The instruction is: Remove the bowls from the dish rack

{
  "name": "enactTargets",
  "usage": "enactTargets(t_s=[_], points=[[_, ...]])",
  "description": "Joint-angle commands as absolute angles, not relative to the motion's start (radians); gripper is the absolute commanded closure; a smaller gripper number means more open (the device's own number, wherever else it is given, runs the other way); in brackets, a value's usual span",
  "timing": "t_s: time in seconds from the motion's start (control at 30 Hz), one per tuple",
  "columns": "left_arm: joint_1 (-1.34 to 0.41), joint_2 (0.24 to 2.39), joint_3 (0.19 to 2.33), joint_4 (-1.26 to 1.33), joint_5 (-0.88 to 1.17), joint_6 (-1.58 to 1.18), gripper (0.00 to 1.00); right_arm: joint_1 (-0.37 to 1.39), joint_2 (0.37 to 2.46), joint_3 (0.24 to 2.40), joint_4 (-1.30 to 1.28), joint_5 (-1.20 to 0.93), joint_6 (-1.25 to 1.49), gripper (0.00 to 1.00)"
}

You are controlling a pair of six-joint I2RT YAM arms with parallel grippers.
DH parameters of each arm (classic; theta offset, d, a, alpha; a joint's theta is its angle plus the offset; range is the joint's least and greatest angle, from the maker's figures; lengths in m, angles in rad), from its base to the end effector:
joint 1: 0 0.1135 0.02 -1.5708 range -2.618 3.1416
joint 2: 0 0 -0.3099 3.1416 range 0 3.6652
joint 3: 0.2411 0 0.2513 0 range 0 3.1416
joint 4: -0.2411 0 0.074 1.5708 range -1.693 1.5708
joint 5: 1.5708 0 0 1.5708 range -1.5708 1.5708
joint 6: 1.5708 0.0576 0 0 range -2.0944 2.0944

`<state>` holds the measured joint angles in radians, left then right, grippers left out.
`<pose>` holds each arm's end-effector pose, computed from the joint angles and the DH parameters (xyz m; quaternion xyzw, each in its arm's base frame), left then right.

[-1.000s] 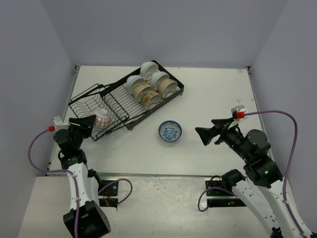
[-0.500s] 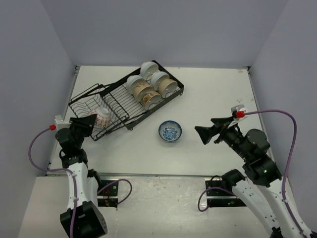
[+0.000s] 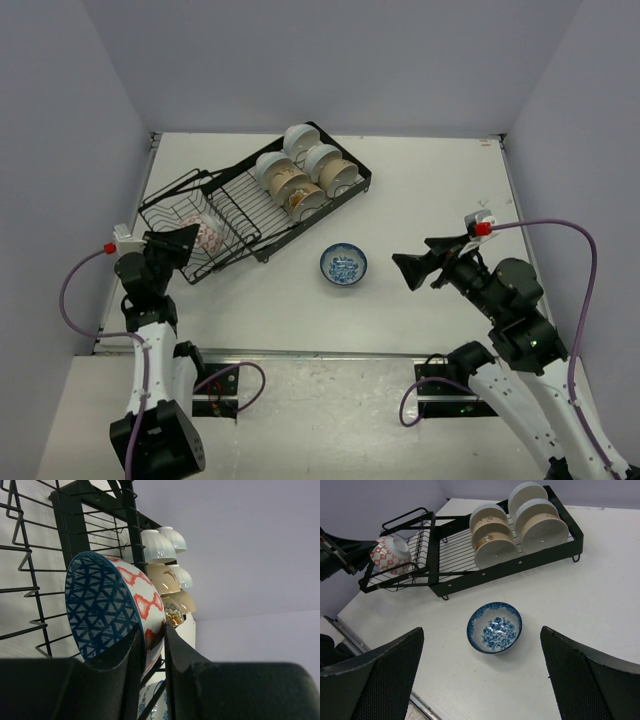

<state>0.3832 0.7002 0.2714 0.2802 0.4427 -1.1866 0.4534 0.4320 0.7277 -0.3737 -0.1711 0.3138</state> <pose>0.1526 0.0349 0.2476 -0.4210 0.6242 -0.4021 0.5210 0.0720 0.0460 0.3616 -0.1089 0.7256 0.3114 0.6039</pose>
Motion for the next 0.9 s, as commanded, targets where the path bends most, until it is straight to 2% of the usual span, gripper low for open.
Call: enactTargets(t_s=[0.0, 0.1, 0.17, 0.2, 0.23, 0.57, 0.87], points=[[0.365, 0.727, 0.293, 0.325, 0.394, -1.195, 0.79, 0.457, 0.439, 0.729, -0.334, -0.173, 0.314, 0.01], [0.339, 0.752, 0.287, 0.344, 0.367, -1.195, 0.82, 0.457, 0.439, 0.729, -0.336, -0.172, 0.313, 0.01], [0.324, 0.773, 0.285, 0.360, 0.362, -1.198, 0.88, 0.459, 0.437, 0.727, -0.336, -0.170, 0.313, 0.01], [0.321, 0.778, 0.284, 0.365, 0.357, -1.203, 0.96, 0.459, 0.437, 0.729, -0.337, -0.170, 0.314, 0.01], [0.308, 0.782, 0.284, 0.374, 0.356, -1.203, 1.00, 0.457, 0.437, 0.729, -0.336, -0.170, 0.313, 0.01], [0.290, 0.799, 0.357, 0.428, 0.342, -1.177, 1.00, 0.459, 0.436, 0.724, -0.331, -0.169, 0.313, 0.01], [0.273, 0.834, 0.426, 0.705, 0.415, -1.235, 1.00, 0.459, 0.429, 0.723, -0.333, -0.163, 0.313, 0.01]])
